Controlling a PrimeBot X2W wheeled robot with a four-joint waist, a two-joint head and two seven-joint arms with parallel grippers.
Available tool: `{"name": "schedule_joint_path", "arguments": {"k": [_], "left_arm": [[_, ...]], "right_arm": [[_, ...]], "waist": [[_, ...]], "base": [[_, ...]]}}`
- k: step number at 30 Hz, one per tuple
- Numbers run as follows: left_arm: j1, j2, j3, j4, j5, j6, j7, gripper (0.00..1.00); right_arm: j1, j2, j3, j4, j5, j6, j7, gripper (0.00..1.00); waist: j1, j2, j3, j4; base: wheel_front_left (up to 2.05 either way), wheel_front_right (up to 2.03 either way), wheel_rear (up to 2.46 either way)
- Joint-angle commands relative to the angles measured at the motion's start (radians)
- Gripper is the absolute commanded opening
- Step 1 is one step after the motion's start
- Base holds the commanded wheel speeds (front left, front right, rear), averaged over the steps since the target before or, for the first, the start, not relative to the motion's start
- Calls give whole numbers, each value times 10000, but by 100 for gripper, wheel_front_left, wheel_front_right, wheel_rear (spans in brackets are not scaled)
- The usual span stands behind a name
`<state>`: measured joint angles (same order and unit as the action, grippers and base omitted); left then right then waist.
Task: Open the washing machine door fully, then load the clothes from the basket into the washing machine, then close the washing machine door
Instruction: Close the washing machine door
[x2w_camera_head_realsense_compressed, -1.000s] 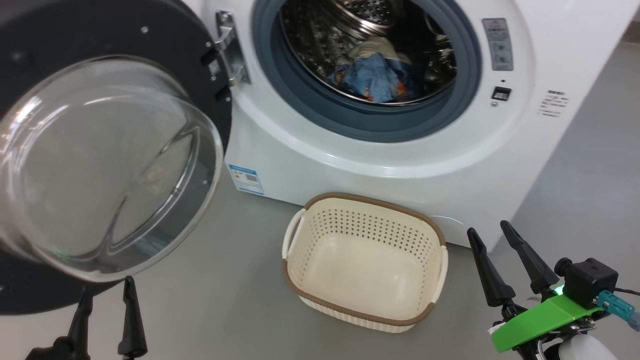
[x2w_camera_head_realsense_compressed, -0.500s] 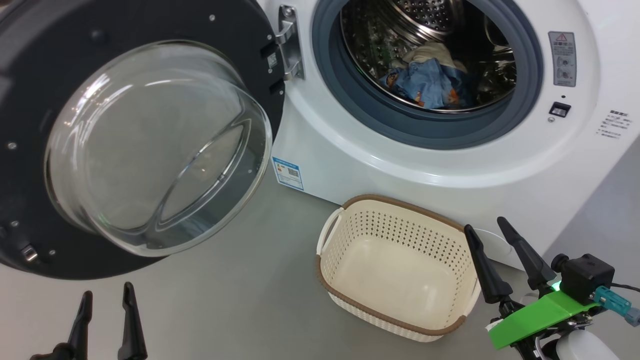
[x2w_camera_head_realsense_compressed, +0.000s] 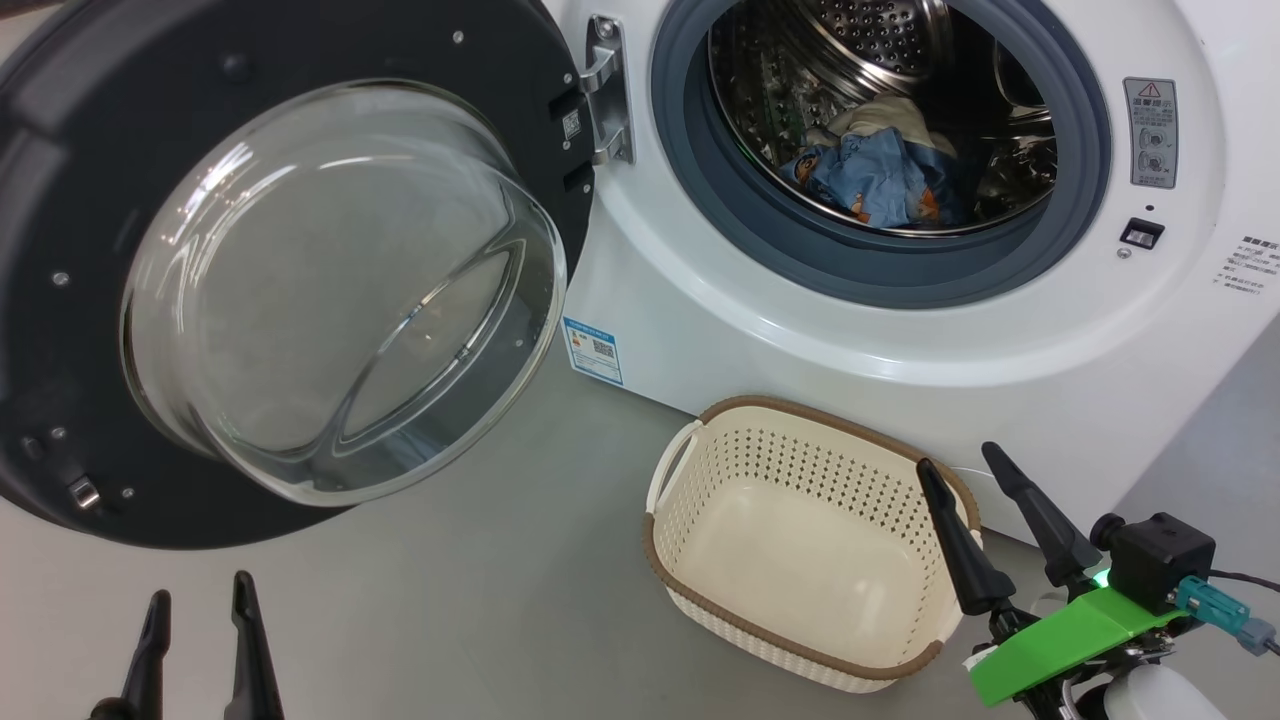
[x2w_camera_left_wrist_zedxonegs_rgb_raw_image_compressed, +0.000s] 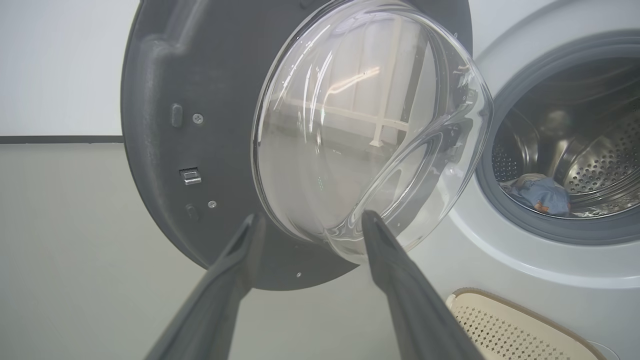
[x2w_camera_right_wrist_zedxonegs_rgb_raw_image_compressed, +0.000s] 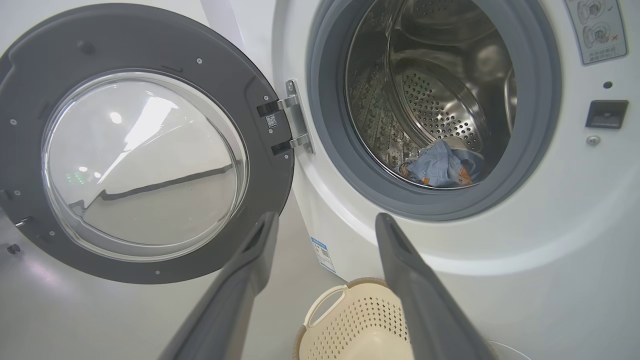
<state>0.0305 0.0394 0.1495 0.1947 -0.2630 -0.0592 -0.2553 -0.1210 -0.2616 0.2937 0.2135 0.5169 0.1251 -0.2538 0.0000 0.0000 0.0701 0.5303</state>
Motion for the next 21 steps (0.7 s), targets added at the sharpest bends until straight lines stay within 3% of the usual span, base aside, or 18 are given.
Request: {"name": "schedule_joint_path", "arguments": {"k": [1,5,6,7,8,9,17,21], "left_arm": [[-3,109,327,-332,-43,88,-65,100],[-32,109,317,-393,-77,57,-65,100],[-63,109,343,-465,-104,34,-65,88],[-91,109,372,-562,-166,13,-65,49],[-122,109,414,-678,-275,-15,-65,34],[-161,109,477,-817,-375,-56,-65,2],[-935,147,1779,-1805,-1306,-535,-65,0],[-1747,616,2443,-1652,-2549,-677,-65,0]], "right_arm": [[-385,-185,251,-199,180,56,-80,100],[-370,-187,259,-212,201,56,-80,100],[-364,-185,253,-214,203,56,-80,100],[-356,-181,247,-214,203,56,-80,100],[-347,-178,240,-214,203,56,-80,100],[-336,-175,230,-215,202,56,-80,100],[-248,-135,175,-241,175,56,-80,100],[-212,-115,154,-255,165,56,-80,100]], "waist": [[0,0,-5,-1],[0,0,-12,-7],[0,0,-7,-7],[0,0,-2,-6],[0,0,2,-5],[0,0,10,-4],[0,0,85,-4],[0,0,130,-29]], "base": [[0,0,0],[0,0,0],[0,0,0],[0,0,0],[0,0,0],[0,0,0],[0,0,0],[0,0,0]]}}
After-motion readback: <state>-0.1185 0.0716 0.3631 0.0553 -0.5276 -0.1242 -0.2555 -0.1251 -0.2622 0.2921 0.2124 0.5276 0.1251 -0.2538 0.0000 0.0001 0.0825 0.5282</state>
